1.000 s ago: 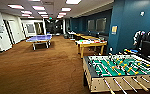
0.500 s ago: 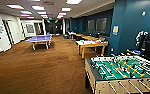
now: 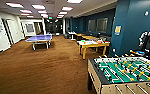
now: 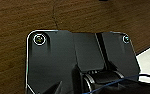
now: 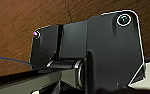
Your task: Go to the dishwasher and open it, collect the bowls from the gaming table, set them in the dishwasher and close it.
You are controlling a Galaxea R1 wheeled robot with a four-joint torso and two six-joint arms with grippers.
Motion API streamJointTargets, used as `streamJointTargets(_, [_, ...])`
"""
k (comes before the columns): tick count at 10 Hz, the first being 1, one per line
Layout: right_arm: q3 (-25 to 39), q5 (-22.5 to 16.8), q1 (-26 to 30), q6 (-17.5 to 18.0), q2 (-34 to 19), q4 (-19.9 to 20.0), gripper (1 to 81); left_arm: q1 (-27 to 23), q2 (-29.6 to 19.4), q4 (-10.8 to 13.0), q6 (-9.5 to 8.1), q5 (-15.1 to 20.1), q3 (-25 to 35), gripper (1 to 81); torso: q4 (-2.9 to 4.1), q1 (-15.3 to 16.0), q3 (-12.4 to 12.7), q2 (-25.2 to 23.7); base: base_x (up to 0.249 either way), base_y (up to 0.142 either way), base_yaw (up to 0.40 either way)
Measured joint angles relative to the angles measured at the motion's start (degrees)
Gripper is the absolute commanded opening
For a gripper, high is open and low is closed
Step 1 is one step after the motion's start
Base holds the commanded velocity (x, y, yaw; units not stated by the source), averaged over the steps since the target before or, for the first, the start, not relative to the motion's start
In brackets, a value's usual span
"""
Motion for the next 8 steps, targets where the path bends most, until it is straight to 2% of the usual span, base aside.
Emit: streamJointTargets(8, [0.27,0.38,0.33,0.0,0.6,-0.05,81.1,-0.28,-0.46,-0.18,0.02,-0.22,-0.35,81.1,0.0,0.0,0.0,0.0,0.155,0.1,0.0])
